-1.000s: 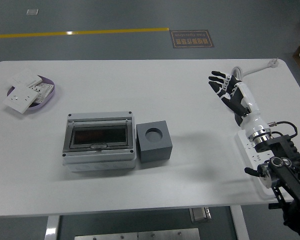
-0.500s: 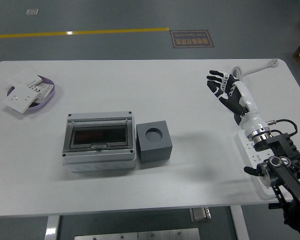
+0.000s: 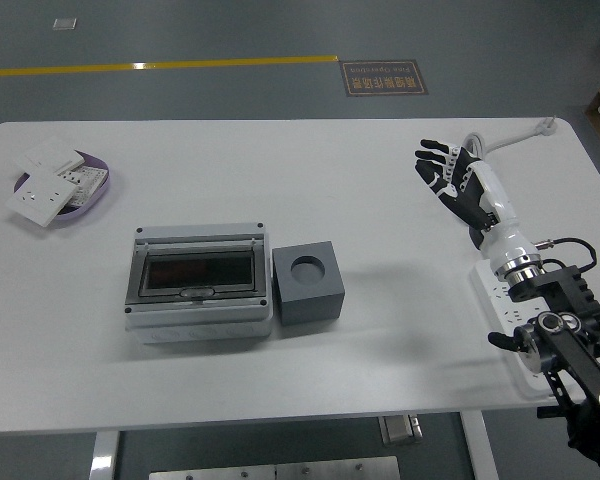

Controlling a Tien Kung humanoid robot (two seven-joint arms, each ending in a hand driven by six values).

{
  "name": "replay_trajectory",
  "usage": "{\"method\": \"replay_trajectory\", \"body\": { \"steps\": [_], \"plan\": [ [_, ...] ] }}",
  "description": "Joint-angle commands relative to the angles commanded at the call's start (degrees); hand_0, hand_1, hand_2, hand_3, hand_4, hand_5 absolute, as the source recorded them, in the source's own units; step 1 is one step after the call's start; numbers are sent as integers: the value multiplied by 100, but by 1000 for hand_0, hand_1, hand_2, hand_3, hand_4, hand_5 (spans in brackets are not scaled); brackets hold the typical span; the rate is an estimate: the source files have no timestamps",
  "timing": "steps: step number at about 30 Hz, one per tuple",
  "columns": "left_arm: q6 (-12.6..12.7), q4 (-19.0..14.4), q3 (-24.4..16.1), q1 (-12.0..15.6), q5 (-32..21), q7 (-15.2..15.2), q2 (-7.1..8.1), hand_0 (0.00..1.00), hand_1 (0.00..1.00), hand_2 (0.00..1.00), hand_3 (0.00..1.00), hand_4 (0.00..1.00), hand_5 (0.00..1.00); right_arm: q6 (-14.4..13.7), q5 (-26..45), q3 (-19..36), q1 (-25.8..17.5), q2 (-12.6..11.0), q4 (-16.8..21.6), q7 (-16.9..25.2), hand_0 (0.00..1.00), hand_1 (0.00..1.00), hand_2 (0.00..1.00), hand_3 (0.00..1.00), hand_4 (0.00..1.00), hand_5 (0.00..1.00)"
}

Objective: Pick up the cylinder from the cube,place it in the box,flap close box

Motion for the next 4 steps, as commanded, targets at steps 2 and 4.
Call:
{"method": "replay_trajectory", "body": {
  "steps": [2, 4],
  "plan": [
    [1, 0, -1, 2, -2, 2, -2, 923, 852, 854, 951, 2, 2, -4, -4, 0, 1, 3, 1, 0, 849, 786, 771, 777, 998, 564],
    [2, 0, -6, 4, 0, 5, -5, 923, 852, 854, 951, 2, 2, -8, -9, -3, 0, 5, 2, -1, 849, 786, 771, 777, 998, 564]
  ]
}}
